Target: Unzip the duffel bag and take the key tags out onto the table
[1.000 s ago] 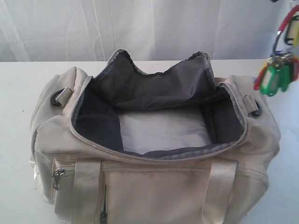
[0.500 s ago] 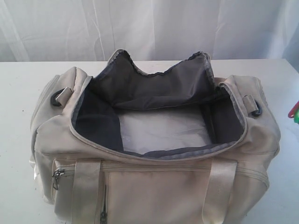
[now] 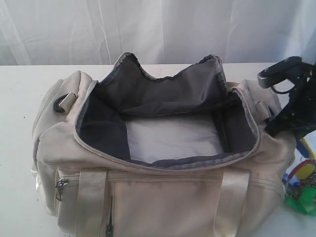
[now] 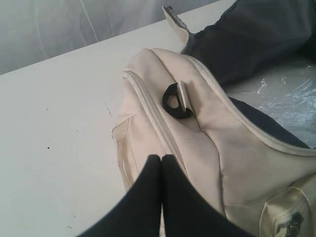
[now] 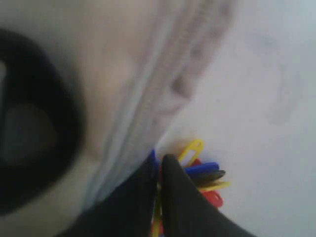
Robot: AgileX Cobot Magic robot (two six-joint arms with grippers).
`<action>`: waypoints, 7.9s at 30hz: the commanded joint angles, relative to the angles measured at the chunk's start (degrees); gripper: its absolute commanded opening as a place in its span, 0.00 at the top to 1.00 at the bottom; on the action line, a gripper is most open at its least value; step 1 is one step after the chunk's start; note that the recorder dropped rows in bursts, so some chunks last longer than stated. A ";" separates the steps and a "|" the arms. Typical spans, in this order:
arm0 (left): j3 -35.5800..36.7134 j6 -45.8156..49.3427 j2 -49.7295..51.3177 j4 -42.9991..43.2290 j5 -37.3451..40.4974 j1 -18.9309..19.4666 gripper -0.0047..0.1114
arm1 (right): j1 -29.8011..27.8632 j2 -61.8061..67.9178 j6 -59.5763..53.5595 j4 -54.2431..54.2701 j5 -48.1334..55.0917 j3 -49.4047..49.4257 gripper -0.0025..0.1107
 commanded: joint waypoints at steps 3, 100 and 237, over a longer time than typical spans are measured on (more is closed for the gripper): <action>0.31 -0.30 -0.48 -1.01 0.05 -0.37 0.96 | 7.10 4.04 -2.59 4.15 -3.88 0.45 0.98; 0.31 -0.06 -0.48 -1.58 -0.91 -0.37 0.96 | 11.89 -35.03 21.00 1.42 -23.46 20.64 0.98; 39.02 -13.51 -33.51 10.62 -12.85 12.77 0.96 | 13.75 -46.53 21.67 1.98 -34.70 20.62 0.98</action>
